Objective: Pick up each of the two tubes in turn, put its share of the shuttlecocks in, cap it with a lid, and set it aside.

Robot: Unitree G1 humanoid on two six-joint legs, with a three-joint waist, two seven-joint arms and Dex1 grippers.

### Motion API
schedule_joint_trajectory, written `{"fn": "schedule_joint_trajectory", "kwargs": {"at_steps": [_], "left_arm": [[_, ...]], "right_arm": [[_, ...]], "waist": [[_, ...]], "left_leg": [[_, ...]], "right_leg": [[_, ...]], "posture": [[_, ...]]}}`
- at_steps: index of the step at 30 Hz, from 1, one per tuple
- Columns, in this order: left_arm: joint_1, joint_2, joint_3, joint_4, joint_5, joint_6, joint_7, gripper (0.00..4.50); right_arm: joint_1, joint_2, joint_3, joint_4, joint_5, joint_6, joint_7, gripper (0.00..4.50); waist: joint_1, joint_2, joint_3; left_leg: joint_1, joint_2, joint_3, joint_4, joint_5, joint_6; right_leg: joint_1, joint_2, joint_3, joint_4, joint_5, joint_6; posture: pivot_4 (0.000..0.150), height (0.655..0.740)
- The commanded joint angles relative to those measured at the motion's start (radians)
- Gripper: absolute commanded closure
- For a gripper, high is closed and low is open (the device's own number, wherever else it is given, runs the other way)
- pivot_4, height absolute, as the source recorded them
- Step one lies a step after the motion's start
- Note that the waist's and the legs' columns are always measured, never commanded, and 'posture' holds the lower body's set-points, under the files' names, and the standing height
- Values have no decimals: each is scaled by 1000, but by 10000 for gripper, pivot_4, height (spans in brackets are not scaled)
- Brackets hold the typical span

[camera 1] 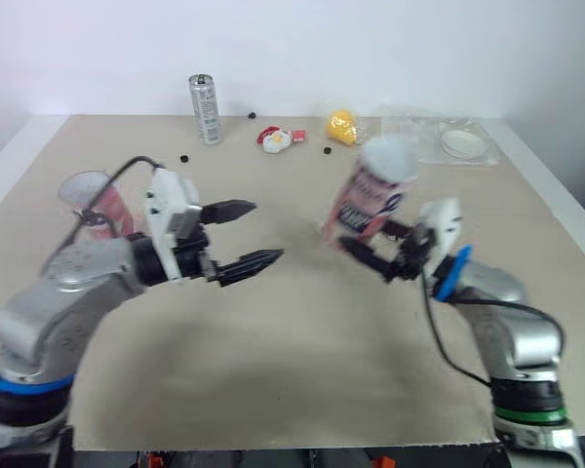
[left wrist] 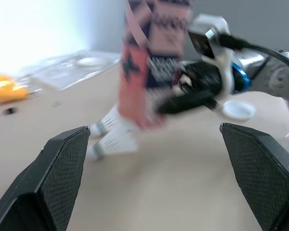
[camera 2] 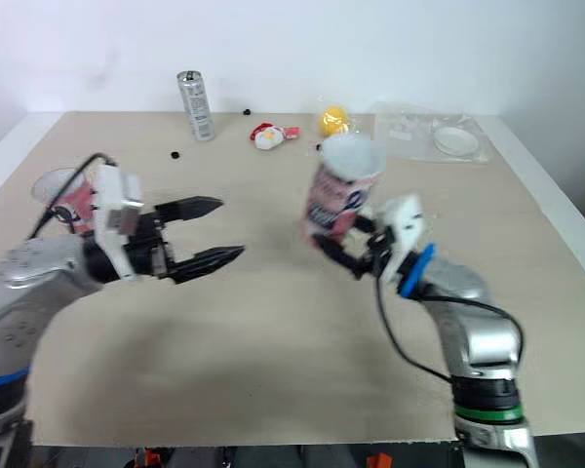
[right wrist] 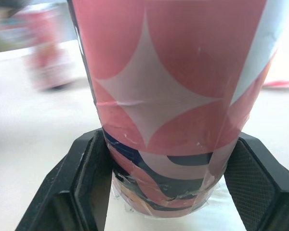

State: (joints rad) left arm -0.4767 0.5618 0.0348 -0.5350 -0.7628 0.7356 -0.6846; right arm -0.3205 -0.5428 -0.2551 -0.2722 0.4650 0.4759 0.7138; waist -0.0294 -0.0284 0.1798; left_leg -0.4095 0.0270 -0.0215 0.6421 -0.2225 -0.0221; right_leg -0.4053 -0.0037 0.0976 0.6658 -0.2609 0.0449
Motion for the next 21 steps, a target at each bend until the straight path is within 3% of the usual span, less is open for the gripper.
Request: {"fn": "schedule_joint_trajectory", "kwargs": {"at_steps": [1,4,9,21], "left_arm": [[-94,-103,-130,103,123,-93,33,0],[-211,-282,-292,321,281,-245,43,0],[-292,-446,-380,512,382,-377,20,0],[-271,-530,-440,535,469,-418,-33,0]], "right_arm": [[34,-41,-172,-17,20,16,-94,10585],[66,-62,-323,84,8,-5,-179,10585],[91,-56,-369,249,-73,-117,-278,10585],[-7,-79,-357,698,-155,-323,-423,10585]], "waist": [[-1,0,0],[15,0,0],[-1,1,0],[-19,6,-3]], "left_leg": [[0,0,0,0,0,0],[1,-2,-1,0,0,1],[1,-5,6,2,0,3],[4,-5,13,-1,0,4]], "right_leg": [[0,0,0,0,0,0],[2,0,-1,0,0,0],[2,-3,9,-2,2,5],[0,-3,15,-1,3,7]], "posture": [[1500,7400],[1500,7400],[1500,7400],[1500,7400]]}}
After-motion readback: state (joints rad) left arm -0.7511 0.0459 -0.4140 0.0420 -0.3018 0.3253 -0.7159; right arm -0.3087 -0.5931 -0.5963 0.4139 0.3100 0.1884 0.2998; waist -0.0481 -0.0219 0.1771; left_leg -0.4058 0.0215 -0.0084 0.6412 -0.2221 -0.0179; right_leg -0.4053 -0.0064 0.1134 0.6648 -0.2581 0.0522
